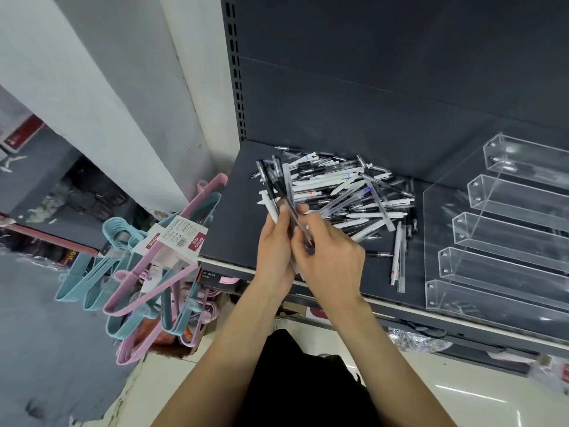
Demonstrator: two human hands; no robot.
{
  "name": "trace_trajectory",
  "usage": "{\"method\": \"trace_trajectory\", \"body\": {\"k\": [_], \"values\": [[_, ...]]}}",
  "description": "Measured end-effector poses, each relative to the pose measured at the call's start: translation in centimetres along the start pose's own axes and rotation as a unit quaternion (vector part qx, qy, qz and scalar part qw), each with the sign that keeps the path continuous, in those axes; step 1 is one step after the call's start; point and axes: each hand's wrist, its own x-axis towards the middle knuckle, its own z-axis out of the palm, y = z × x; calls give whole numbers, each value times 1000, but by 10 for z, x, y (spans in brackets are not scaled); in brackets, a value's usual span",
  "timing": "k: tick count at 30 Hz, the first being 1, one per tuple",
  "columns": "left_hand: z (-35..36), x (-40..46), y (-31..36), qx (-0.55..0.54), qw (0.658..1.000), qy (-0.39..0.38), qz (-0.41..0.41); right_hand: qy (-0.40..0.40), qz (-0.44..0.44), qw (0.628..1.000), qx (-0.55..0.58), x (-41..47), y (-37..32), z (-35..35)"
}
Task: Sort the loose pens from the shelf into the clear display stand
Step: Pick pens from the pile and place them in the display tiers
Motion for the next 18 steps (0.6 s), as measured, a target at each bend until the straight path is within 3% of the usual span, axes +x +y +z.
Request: {"method": "trace_trajectory", "body": {"k": [5, 8, 10, 12, 15, 18], "values": [[-5, 1, -1, 24, 1000, -11, 10, -54, -20, 998, 17, -2, 0, -2], [-14, 8, 2, 3, 1000, -6, 23, -91, -72, 992, 44, -3, 9, -3], [-19, 13, 5, -31, 999, -17, 30, -120, -60, 988, 78, -6, 14, -6], [-20, 18, 10, -83, 995, -28, 38, -140, 46, 975, 169, -11, 14, -9], [-14, 20, 12, -146, 987, -45, 55, -168, 240, 910, 294, -20, 9, -13], [-4, 20, 10, -161, 982, -68, 66, -176, 321, 847, 386, -20, 9, -16]]}}
